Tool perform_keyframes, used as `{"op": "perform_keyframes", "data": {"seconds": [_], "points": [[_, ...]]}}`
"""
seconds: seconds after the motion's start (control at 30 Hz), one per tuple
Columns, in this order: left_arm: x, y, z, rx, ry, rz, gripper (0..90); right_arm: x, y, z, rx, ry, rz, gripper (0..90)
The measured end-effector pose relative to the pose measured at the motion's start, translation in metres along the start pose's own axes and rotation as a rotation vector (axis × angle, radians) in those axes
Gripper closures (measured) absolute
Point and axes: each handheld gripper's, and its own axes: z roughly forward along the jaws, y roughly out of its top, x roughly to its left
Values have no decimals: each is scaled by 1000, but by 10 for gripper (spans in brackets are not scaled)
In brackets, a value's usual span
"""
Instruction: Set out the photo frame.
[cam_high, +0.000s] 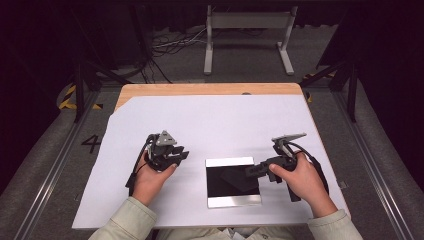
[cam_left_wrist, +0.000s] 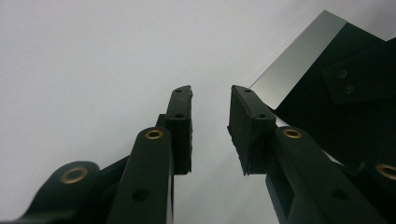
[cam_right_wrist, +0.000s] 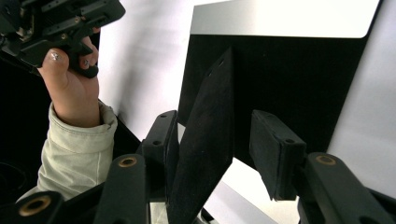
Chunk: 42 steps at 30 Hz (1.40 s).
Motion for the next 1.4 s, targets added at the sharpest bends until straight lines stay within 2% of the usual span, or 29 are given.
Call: {"op": "perform_keyframes", "data": {"seconds": [0.5, 0.7, 0.8, 1.13, 1.4], "points": [[1, 0, 0, 0, 0, 0, 703, 1, -1, 15, 57, 2, -9, 538], [1, 0, 0, 0, 1, 0, 704, 3, -2, 20, 83, 9, -30, 569], [1, 0, 0, 1, 1, -3, 704, 4, -2, 22, 81, 3, -42, 631], [1, 0, 0, 0, 1, -4, 703, 4, -2, 21, 75, 12, -55, 661], [1, 0, 0, -5, 2, -5, 703, 3, -1, 20, 62, 48, -98, 695]]}}
